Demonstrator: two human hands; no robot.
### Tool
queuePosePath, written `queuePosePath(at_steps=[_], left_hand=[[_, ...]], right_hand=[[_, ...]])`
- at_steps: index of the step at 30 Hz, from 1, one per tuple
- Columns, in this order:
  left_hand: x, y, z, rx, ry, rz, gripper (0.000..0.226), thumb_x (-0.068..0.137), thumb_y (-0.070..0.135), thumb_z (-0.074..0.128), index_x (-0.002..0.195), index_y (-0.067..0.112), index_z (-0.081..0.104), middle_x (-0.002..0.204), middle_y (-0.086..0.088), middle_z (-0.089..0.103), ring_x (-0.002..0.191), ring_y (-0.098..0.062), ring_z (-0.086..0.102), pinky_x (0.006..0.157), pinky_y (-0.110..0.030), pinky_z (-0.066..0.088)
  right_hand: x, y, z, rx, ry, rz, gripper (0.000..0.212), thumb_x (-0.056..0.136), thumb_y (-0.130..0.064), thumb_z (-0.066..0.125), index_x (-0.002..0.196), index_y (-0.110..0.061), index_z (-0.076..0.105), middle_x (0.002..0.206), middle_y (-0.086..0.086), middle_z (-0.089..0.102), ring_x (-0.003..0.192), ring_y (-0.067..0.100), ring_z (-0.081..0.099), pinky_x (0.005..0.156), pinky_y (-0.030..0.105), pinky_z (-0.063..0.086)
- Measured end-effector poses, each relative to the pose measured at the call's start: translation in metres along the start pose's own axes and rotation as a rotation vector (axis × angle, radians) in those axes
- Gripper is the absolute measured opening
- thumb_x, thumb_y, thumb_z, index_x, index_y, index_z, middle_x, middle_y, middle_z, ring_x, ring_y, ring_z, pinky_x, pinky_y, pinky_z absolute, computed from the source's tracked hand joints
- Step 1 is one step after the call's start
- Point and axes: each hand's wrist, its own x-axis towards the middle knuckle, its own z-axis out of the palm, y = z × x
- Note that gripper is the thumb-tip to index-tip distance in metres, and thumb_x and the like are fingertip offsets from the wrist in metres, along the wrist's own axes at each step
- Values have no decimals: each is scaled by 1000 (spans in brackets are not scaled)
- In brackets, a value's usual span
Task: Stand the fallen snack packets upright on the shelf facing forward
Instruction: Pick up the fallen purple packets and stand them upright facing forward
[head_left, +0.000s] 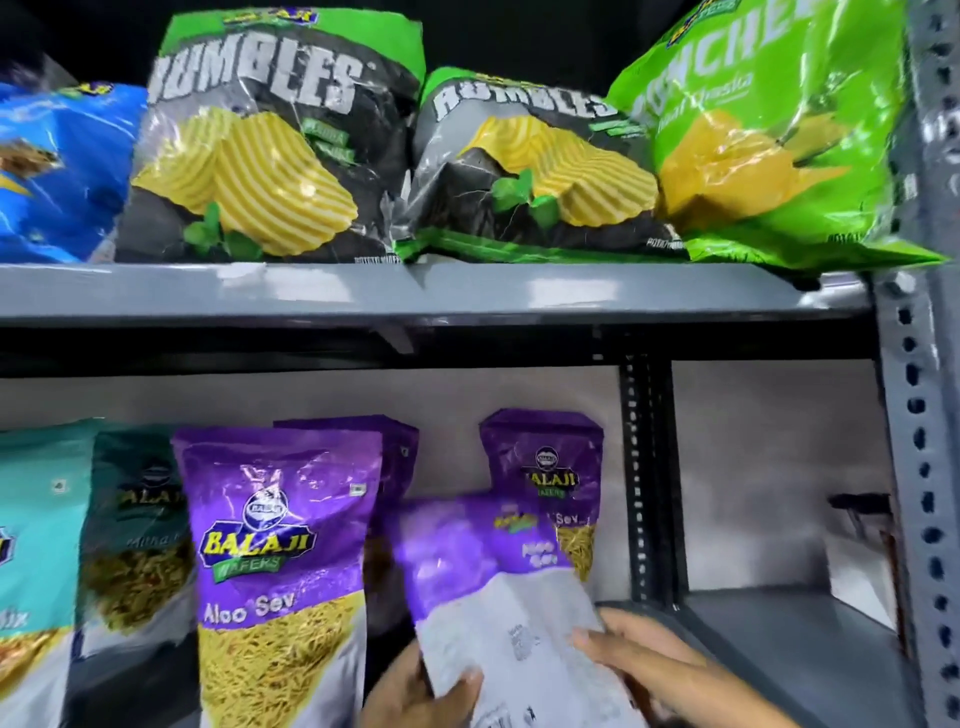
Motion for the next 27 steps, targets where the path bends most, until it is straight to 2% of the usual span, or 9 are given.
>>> queuePosePath(at_steps=[3,9,12,15,18,20,23,25,27], left_hand=[[18,20,13,48,-32,250,63,64,-14,71,124,1,57,97,-15,74,86,-24,66,67,-27,56],[42,22,35,121,-107,423,55,68,-1,65,121,9,57,105,-6,77,92,-11,72,77,-23,57],[46,-9,31,202,-130,356,65,61,6,69,124,4,54,93,0,79,83,-5,72,73,-20,55],[47,-40,21,314,-142,257,77,58,16,69,132,12,49,105,1,75,87,0,70,83,-16,51],[54,-44,16,289,-218,161,68,61,23,81,125,15,59,105,1,79,99,-9,73,94,-25,52],[61,-39,21,132,-190,42,59,65,46,81,115,16,67,108,-5,77,106,-22,70,104,-38,47],[67,-29,31,-47,-109,-217,56,76,71,43,98,25,66,97,3,71,99,-20,62,90,-36,46],[68,-30,35,-116,-70,-249,56,86,65,36,93,18,68,92,-1,71,95,-22,63,80,-37,50],[66,-35,36,-53,103,-149,46,91,45,51,91,5,73,90,-11,75,92,-26,70,87,-39,55]], right_hand=[[6,-7,-6,20,61,-151,36,88,-19,65,122,-26,60,108,-23,74,98,-10,67,71,1,50],[4,-2,-14,-55,217,-278,47,80,-33,68,124,-43,54,125,-14,69,118,3,62,96,18,51],[-1,21,-16,-195,280,-226,50,86,-20,70,131,-32,51,127,-5,68,123,13,60,109,40,45],[-9,41,-16,-311,315,-150,46,87,-10,69,126,-25,50,126,16,64,123,30,58,110,46,42],[-13,47,-18,-283,385,-85,67,75,-18,82,128,-33,42,127,1,56,117,24,56,103,41,49],[-17,53,-13,-348,548,-57,85,54,-38,89,121,-45,36,121,-7,47,106,15,53,90,31,53],[-18,62,8,-367,665,-66,83,26,-63,72,102,-53,40,117,-1,56,93,9,57,75,23,49],[-15,69,14,-322,586,-53,97,24,-69,74,113,-53,39,129,-3,50,112,13,55,92,30,48],[-12,64,14,-288,392,-38,120,34,-80,76,138,-52,24,148,-17,26,141,8,31,114,29,34]])
